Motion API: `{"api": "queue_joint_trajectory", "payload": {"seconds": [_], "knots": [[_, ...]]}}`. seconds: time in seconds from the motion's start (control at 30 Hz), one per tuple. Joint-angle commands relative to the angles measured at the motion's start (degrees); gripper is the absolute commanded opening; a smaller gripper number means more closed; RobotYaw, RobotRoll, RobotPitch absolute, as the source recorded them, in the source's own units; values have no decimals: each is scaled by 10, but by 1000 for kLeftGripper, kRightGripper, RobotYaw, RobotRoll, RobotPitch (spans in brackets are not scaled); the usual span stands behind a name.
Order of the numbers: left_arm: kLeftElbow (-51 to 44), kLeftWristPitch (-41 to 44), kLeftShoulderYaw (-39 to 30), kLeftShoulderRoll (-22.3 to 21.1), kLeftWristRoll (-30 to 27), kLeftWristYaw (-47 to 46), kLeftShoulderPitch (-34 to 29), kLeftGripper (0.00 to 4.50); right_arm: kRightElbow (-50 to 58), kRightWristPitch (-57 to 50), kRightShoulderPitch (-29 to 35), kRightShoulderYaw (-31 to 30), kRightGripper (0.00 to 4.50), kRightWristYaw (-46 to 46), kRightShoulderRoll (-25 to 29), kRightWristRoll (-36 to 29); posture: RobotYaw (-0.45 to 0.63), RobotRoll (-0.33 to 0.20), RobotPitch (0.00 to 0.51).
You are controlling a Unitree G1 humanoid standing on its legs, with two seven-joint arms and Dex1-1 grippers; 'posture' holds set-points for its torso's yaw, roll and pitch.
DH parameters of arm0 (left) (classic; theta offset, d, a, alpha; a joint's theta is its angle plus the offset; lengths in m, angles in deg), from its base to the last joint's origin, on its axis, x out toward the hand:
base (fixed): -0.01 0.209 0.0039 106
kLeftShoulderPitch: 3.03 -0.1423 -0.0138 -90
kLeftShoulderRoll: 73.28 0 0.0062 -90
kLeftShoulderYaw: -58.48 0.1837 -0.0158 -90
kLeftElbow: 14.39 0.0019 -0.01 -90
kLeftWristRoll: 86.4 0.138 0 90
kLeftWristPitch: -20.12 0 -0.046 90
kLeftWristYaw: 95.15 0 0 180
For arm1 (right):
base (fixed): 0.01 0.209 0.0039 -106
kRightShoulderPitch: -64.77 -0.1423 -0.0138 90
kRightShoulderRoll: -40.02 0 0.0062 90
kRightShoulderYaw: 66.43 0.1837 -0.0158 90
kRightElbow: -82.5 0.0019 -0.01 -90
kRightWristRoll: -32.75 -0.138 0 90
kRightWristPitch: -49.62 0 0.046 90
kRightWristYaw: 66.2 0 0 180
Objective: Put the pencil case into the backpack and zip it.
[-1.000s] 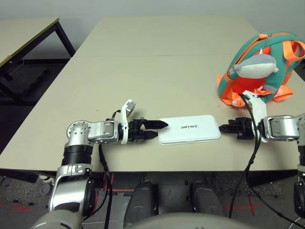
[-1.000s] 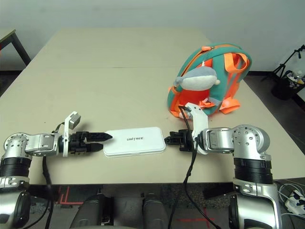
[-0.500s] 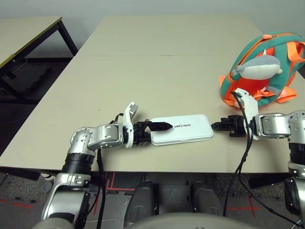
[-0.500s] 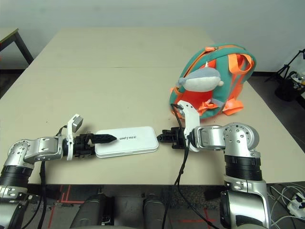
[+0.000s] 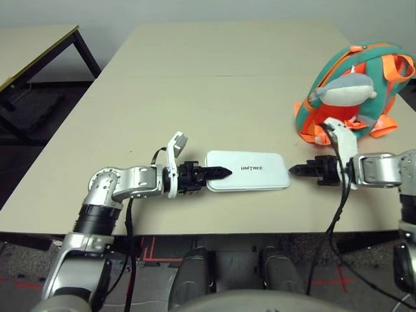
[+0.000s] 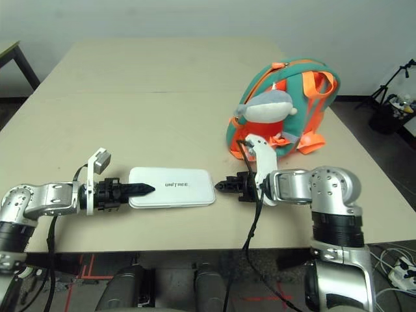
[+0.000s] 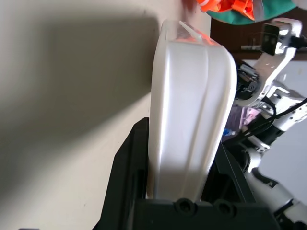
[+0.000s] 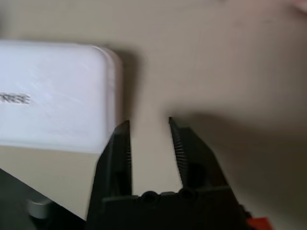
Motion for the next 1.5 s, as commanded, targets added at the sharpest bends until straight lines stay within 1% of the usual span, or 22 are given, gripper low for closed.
{"api": "queue_joint_trajectory", "payload": {"seconds": [0.03, 0.13, 0.2, 0.23, 0.33, 0.4, 0.47, 0.53, 0.7, 0.87, 0.97, 1.07, 1.23, 1.37, 1.5], "knots": [[-30, -15, -25, -39, 65, 21, 11, 1398, 73, 44, 35, 27, 2768, -70, 63, 17, 25, 0, 62], [-52, -32, -45, -50, 111, 61, 27, 1385, 107, 55, 57, 80, 3702, -108, 97, 0, 6, 0, 52], [-58, -47, -56, -50, 152, 88, 45, 1383, 119, 42, 52, 132, 4355, -111, 109, -20, -12, 0, 48], [-58, -53, -61, -49, 169, 99, 53, 1383, 122, 37, 49, 153, 4500, -111, 112, -25, -19, 0, 46], [-48, -74, -75, -35, 216, 125, 82, 1382, 134, 41, 46, 203, 4500, -100, 129, -14, -61, 0, 33], [-36, -84, -82, -24, 247, 141, 102, 1382, 138, 48, 40, 221, 4500, -90, 140, -2, -84, 0, 25], [-14, -96, -85, -13, 287, 161, 129, 1382, 137, 59, 22, 227, 4500, -68, 134, 13, -105, 0, 16], [1, -99, -88, -5, 319, 178, 146, 1382, 138, 68, 12, 223, 4500, -52, 121, 26, -111, 0, 14], [59, -111, -86, 18, 409, 229, 195, 1382, 123, 155, -1, 165, 4500, -23, 75, 106, -120, 0, 5], [70, -105, -98, 34, 459, 261, 214, 1382, 82, 199, -24, 129, 4500, -3, 57, 173, -97, 0, 5], [61, -97, -109, 40, 476, 270, 212, 1382, 62, 209, -34, 124, 4500, 3, 47, 199, -79, 0, 4], [42, -81, -123, 42, 480, 277, 206, 1382, 42, 226, -38, 118, 4500, -1, 44, 224, -69, 0, 3], [-1, -39, -144, 26, 452, 333, 202, 1382, 1, 259, -49, 109, 4500, -14, 28, 252, -55, 0, 1], [-16, 8, -164, 5, 424, 364, 219, 1382, -45, 290, -64, 92, 4500, -33, 7, 274, -47, 0, 0], [-11, 26, -173, -12, 429, 384, 241, 1382, -110, 335, -85, 63, 4500, -58, -11, 307, -37, 0, 0]]}}
